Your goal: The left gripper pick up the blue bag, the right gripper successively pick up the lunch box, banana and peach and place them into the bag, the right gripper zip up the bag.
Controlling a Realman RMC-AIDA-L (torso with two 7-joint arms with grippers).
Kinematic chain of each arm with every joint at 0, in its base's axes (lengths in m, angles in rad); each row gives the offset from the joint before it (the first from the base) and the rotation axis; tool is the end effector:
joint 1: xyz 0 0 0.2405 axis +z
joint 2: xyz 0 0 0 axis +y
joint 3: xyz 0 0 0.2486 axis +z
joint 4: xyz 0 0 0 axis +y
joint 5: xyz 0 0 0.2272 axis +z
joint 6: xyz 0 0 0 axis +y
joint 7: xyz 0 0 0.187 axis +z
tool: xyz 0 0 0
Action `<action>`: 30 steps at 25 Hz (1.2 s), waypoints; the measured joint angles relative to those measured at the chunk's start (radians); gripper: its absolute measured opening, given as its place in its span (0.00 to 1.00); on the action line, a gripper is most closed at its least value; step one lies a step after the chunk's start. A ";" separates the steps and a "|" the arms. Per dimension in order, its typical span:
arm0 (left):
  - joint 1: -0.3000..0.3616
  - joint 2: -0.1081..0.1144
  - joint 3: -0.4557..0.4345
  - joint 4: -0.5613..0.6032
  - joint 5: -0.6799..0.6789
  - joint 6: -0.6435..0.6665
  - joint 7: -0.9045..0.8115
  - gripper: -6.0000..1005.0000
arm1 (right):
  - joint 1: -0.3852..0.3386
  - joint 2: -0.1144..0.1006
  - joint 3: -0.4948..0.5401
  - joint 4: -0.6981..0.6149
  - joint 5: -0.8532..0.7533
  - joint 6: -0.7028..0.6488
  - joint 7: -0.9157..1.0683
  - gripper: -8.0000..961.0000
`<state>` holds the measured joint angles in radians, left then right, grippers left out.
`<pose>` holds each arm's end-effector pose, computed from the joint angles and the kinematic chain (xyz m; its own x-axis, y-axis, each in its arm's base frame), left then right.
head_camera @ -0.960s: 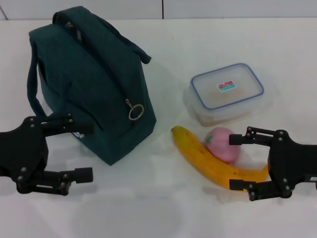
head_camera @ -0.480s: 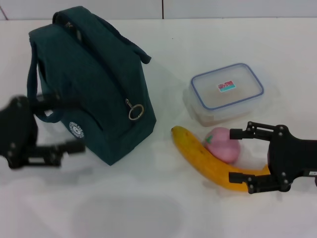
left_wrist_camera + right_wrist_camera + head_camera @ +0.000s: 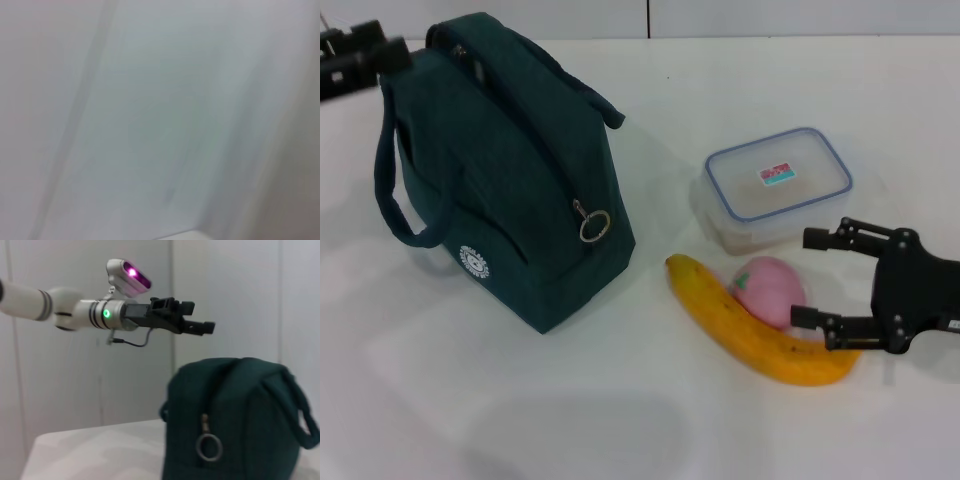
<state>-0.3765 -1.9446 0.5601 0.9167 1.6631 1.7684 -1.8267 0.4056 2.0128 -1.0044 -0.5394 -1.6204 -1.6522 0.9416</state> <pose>-0.2504 0.3458 0.1233 0.5241 0.3649 0.7695 0.6577 -0.7474 -0.0935 0.2480 0.3079 -0.0387 0.8073 -0.0103 -0.5900 -0.1616 -0.9655 -0.2043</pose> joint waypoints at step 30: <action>-0.159 0.000 0.200 0.358 0.498 0.002 -0.928 0.80 | -0.013 -0.004 0.149 0.059 0.004 0.029 -0.081 0.88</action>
<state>-0.5359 -1.9449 0.7603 1.2743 2.1615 1.7705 -2.7549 0.3926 2.0090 -0.8559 -0.4803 -1.6166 -1.6228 0.8609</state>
